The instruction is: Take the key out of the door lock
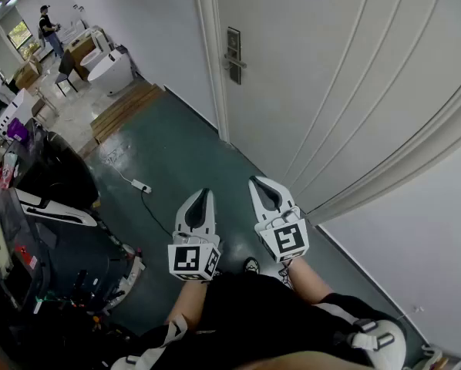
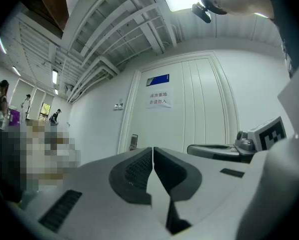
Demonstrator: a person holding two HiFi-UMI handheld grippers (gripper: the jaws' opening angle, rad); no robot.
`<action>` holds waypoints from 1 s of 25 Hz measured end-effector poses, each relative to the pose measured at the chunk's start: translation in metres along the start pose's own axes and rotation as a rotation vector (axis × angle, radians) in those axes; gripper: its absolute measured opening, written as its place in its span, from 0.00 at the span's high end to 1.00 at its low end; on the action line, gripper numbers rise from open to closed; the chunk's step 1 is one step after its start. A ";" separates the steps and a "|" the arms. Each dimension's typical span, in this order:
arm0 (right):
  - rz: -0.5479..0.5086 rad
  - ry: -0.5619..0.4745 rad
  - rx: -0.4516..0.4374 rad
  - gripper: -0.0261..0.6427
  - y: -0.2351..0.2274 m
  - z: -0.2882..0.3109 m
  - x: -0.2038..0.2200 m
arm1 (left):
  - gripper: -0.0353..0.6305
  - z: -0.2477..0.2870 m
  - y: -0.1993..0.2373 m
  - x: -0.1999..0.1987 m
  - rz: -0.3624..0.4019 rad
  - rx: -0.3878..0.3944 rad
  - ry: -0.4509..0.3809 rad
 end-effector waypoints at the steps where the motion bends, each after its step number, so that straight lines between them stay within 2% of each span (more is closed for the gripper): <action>1: 0.003 0.003 -0.003 0.95 -0.004 -0.002 0.001 | 0.90 0.002 -0.004 0.001 0.000 -0.002 0.001; 7: 0.057 0.030 -0.049 0.95 -0.019 -0.008 0.018 | 0.90 0.010 -0.019 0.020 0.009 -0.005 0.063; 10: 0.078 0.061 -0.041 0.94 -0.033 -0.007 0.032 | 0.90 0.015 -0.026 0.032 -0.007 0.004 0.095; 13: 0.105 0.076 -0.051 0.82 -0.038 -0.001 0.044 | 0.90 0.016 -0.025 0.040 -0.002 -0.001 0.124; 17: 0.131 0.084 -0.033 0.71 -0.041 0.013 0.052 | 0.90 0.025 -0.012 0.053 -0.002 0.011 0.155; 25: 0.141 0.126 0.003 0.69 -0.045 0.074 0.066 | 0.90 0.060 0.050 0.074 -0.033 0.021 0.150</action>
Point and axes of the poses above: the fingertips, and each gripper's own axes: z forward along the fingers, y to its left, x out of its underside, the point moved 7 cm from there along -z, backward along the fingers, and after that the axes turned 13 degrees about z, right-handed, at the moved point
